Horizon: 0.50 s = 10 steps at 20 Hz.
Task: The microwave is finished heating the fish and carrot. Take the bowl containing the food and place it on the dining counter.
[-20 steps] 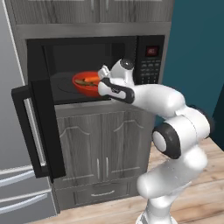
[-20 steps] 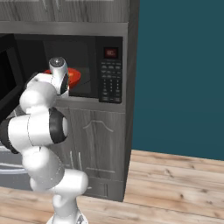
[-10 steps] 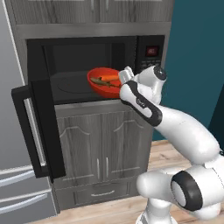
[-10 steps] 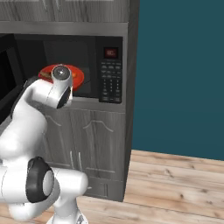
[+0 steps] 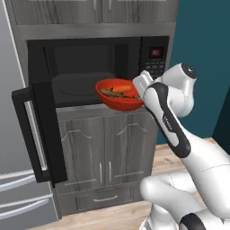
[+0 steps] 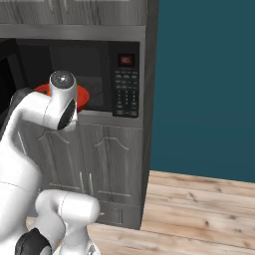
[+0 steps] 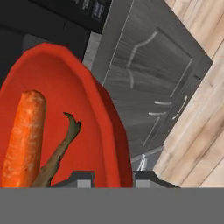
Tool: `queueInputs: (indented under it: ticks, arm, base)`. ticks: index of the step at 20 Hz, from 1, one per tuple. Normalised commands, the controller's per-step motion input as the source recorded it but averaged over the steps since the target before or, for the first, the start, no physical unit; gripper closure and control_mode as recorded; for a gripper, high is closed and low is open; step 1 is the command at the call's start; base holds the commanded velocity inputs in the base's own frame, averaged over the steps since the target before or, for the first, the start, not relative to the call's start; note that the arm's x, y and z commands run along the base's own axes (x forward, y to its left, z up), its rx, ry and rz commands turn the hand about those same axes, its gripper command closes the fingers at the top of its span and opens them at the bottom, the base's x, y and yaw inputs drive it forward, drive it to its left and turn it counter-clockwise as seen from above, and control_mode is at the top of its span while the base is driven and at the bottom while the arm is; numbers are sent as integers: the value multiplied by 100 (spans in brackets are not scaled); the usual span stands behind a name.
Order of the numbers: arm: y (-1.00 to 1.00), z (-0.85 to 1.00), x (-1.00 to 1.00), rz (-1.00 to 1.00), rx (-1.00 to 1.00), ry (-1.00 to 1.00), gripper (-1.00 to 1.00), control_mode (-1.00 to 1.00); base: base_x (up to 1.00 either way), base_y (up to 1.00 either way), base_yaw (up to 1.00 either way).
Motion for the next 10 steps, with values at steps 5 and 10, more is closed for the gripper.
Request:
queueInputs:
  ticks: [5,10]
  arm:
    - [14,-11,-78,10,-20,4,100,-100]
    - [0,0,0,0,0,0,100,-100]
  base:
    - [0,0,0]
    - [0,0,0]
